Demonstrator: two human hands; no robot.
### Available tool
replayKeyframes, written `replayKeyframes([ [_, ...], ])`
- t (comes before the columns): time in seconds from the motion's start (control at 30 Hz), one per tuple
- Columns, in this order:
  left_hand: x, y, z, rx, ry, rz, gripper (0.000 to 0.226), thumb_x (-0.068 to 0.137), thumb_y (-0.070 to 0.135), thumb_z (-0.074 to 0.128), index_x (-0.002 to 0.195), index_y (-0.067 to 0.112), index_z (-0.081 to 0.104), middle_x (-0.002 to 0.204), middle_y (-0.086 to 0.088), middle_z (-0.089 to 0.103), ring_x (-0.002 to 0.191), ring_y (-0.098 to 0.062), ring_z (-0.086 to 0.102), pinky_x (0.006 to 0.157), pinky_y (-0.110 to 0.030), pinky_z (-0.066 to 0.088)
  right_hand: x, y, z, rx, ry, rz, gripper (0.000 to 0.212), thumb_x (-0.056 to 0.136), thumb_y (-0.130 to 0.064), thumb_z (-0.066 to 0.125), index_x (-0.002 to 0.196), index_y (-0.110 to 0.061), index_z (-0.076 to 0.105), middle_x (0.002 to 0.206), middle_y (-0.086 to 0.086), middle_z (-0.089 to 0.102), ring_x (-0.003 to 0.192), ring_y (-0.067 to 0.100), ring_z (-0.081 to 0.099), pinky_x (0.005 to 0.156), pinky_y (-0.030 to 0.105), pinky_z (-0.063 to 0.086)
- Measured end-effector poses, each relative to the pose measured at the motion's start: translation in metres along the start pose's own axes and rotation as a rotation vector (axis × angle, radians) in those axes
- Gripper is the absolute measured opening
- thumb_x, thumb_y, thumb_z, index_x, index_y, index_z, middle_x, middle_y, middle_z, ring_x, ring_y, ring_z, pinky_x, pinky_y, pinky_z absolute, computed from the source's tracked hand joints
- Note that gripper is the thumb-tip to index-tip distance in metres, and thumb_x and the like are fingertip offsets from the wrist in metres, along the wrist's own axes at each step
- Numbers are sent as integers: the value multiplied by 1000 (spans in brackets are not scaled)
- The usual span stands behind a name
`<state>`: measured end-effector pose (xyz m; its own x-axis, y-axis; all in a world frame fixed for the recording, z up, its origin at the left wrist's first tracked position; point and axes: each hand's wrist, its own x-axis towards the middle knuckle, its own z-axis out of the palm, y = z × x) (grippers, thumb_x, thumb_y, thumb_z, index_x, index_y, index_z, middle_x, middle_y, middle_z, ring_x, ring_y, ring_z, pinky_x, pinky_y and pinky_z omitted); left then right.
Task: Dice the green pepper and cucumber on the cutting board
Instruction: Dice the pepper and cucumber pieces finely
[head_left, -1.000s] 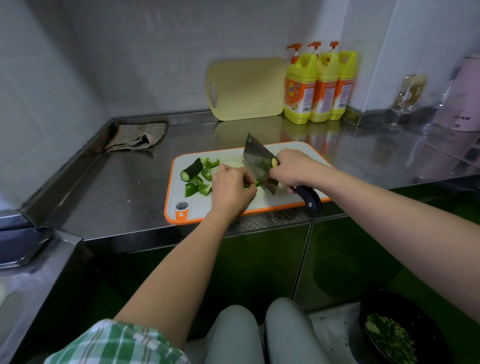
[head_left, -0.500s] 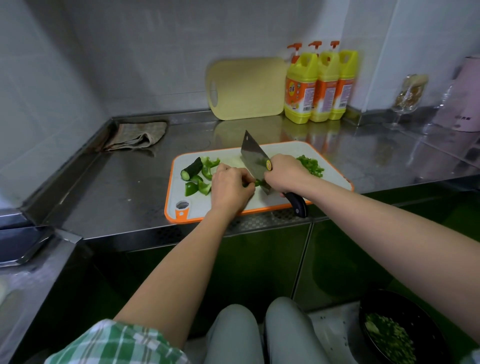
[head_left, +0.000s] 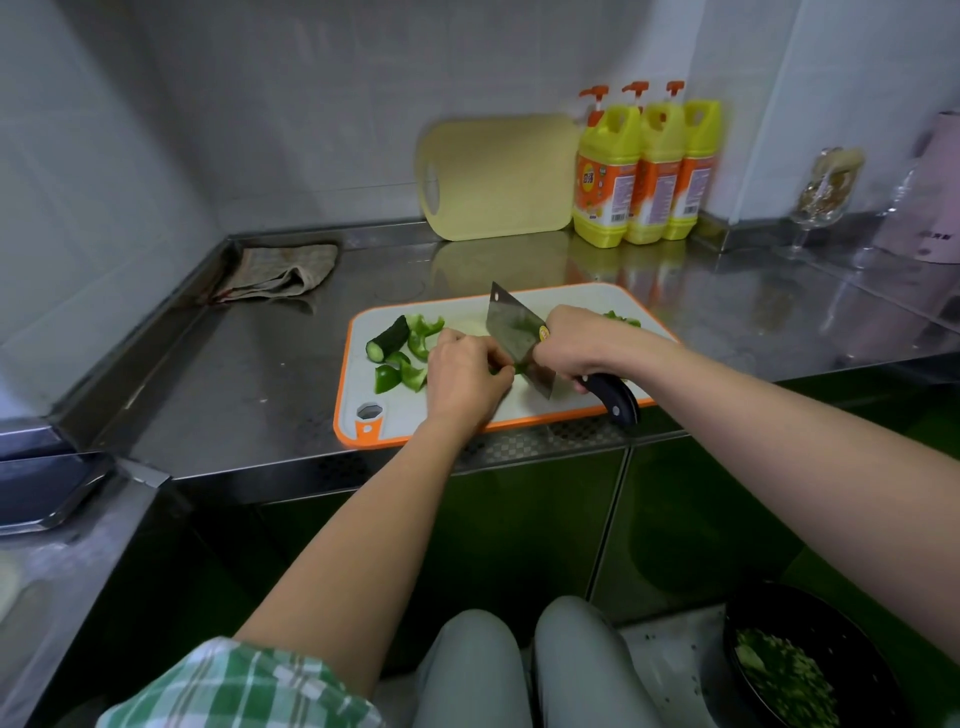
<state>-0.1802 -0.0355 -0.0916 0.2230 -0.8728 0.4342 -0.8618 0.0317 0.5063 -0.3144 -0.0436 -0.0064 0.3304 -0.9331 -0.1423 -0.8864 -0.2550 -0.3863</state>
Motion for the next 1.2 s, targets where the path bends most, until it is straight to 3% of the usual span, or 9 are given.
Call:
replayKeyframes([
  [0.3, 1, -2, 2, -6, -1, 17, 6, 80, 25, 72, 87, 25, 73, 85, 3, 67, 102, -19, 46, 77, -28, 36, 19, 10, 15, 81, 181, -10, 20, 90, -10, 47, 69, -9, 46, 64, 12, 54, 50, 29, 61, 50, 28, 48],
  [0.47, 2, -3, 3, -22, -1, -31, 3, 79, 27, 73, 82, 27, 72, 89, -1, 60, 105, -16, 43, 78, -24, 35, 8, 3, -6, 23, 36, -2, 11, 84, -2, 44, 80, -1, 54, 65, 17, 59, 57, 30, 59, 56, 30, 47],
  [0.6, 2, -3, 3, -22, -5, -30, 2, 80, 27, 73, 82, 28, 73, 92, -2, 60, 103, -16, 43, 78, -23, 33, 2, 1, -4, -5, -25, 2, 14, 84, 0, 42, 78, 0, 54, 64, 18, 60, 50, 27, 55, 51, 26, 45],
  [0.87, 4, -4, 4, 1, -13, -45, 2, 79, 30, 72, 80, 31, 73, 94, -3, 63, 100, -17, 46, 75, -24, 34, 13, 2, 6, 43, 10, 8, 14, 87, -2, 42, 76, 0, 51, 59, 17, 55, 48, 27, 53, 51, 27, 46],
  [1.0, 3, -4, 3, 10, -1, -35, 6, 80, 31, 72, 86, 29, 74, 92, -3, 62, 103, -19, 45, 77, -27, 38, 23, 4, 19, 35, 121, 2, 16, 87, -6, 45, 71, -8, 47, 60, 12, 55, 49, 27, 59, 52, 28, 49],
  [1.2, -2, 1, -5, 142, 30, 99, 17, 81, 32, 68, 98, 27, 72, 88, 6, 70, 103, -22, 43, 84, -36, 37, 27, 13, 13, 121, 177, -21, 13, 88, -9, 46, 76, -7, 49, 63, 14, 58, 51, 30, 63, 51, 32, 52],
])
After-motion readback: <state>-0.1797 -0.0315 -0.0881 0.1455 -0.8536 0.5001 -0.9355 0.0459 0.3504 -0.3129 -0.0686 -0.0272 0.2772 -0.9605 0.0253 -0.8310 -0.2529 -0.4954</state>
